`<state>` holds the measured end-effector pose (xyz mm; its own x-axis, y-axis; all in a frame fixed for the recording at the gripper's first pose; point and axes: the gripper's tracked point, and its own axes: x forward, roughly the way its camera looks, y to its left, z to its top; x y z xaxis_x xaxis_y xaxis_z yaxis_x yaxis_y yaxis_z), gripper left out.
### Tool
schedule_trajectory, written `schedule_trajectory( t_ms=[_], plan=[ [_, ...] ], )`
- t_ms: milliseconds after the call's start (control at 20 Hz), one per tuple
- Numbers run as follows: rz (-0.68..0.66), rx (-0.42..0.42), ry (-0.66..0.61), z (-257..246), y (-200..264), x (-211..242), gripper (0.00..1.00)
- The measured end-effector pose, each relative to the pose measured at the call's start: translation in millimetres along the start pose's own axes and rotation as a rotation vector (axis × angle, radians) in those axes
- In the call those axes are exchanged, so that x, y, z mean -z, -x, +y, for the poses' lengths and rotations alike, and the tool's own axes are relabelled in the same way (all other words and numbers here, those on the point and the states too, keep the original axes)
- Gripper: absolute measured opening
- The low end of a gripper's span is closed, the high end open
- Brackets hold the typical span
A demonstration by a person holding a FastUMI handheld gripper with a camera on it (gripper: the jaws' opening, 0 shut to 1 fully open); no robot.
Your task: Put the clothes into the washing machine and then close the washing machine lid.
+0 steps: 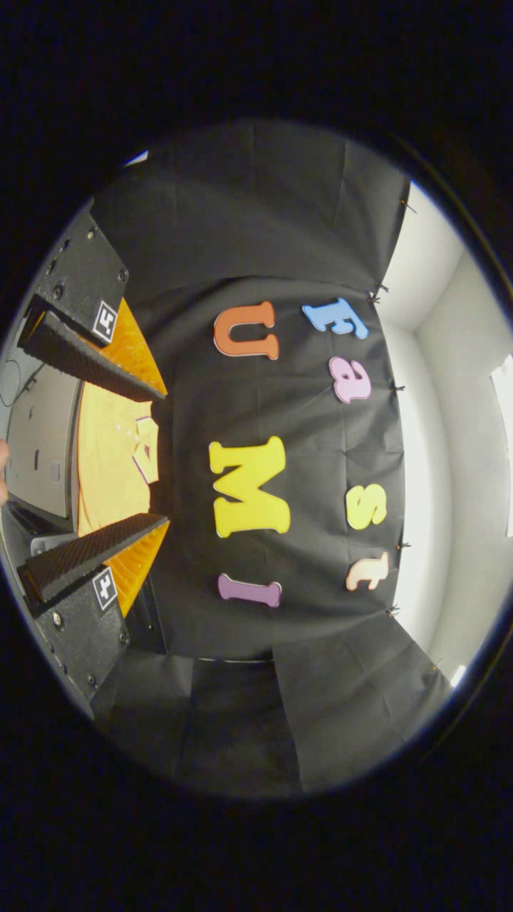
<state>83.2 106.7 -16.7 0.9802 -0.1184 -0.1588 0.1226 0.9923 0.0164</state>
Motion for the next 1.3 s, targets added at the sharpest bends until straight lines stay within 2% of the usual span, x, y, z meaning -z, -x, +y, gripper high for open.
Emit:
schedule_trajectory(
  t_ms=[250,500,650,850,1100,1300],
  plan=[
    [0.115,-0.055,-0.015,20.7,-81.6,18.4,0.99],
    [0.369,-0.084,0.044,33.8,-158.9,50.1,0.99],
    [0.531,-0.116,0.000,46.0,-191.2,67.7,0.99],
    [0.727,-0.099,-0.054,45.8,-217.2,93.9,0.99],
    [0.917,-0.004,0.036,27.2,-241.2,128.6,0.99],
    [1.092,0.025,0.012,26.1,-248.0,152.0,0.99]
  ],
)
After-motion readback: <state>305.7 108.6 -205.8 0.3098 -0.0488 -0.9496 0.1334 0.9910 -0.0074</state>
